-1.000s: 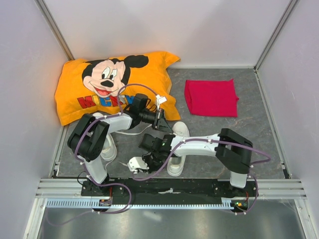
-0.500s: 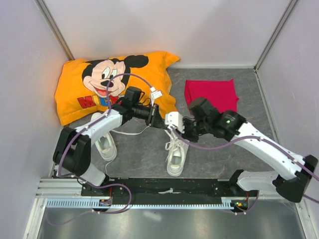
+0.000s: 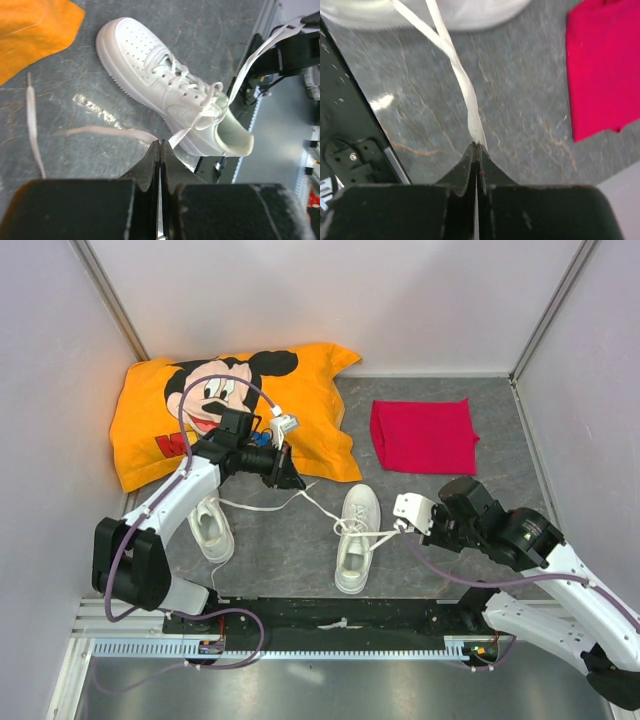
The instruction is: Tie the shoes
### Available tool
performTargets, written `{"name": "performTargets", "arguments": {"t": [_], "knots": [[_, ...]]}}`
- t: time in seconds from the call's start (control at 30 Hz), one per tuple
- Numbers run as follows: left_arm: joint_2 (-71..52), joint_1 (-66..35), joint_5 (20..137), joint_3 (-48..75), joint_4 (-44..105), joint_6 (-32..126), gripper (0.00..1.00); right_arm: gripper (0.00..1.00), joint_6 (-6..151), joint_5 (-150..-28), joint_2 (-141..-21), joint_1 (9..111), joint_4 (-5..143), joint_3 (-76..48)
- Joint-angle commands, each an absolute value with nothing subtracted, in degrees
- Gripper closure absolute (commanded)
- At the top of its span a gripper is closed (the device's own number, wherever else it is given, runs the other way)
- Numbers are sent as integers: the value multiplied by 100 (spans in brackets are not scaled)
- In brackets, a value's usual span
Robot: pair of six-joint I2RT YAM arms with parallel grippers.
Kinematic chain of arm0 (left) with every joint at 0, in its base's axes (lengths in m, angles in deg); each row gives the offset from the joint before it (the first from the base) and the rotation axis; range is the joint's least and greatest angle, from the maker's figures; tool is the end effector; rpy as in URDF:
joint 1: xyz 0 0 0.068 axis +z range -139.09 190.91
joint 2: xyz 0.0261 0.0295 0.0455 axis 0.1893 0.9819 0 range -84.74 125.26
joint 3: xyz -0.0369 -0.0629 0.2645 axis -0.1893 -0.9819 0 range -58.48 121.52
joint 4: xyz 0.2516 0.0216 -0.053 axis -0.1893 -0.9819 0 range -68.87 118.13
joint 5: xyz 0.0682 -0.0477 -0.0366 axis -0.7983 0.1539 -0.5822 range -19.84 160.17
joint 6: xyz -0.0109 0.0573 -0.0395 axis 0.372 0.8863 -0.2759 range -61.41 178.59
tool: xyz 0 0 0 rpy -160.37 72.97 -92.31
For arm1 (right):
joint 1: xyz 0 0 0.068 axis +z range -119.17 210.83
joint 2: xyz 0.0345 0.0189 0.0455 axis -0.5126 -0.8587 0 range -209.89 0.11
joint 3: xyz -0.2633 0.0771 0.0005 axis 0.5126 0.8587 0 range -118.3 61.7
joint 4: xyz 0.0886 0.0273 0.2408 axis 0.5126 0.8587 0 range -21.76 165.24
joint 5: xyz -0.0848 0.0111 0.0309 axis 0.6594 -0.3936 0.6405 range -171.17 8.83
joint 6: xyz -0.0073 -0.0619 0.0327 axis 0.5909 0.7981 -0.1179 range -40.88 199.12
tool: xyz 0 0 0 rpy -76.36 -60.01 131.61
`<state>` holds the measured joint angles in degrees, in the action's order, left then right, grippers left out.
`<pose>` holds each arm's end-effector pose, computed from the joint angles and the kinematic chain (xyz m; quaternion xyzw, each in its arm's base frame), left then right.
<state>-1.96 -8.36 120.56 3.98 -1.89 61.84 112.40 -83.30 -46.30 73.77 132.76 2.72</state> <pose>0.2728 -0.1423 0.2642 0.3078 0.8066 -0.4394 0.2481 0.1013 0.0972 0.3133 -0.5881 0.7400 0.0450 0.3233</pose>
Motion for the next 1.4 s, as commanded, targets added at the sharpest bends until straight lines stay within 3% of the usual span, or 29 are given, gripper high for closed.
{"name": "performTargets", "arguments": {"t": [0.0, 0.47, 1.07, 1.37], "knots": [[-537, -737, 11447, 586, -641, 6940, 98, 100, 11243, -7144, -4304, 7355, 13531, 833], [-1389, -113, 10630, 525, -1335, 7740, 98, 100, 11032, -5807, -3610, 7355, 13513, 1582], [-2409, 194, 8529, -513, -1951, 8997, 99, 100, 11788, -5393, -3821, 7346, 12959, 2566], [-2497, 1073, 9177, -302, -2187, 9286, 99, 100, 12139, -5085, -4241, 7109, 12118, 2531]]}}
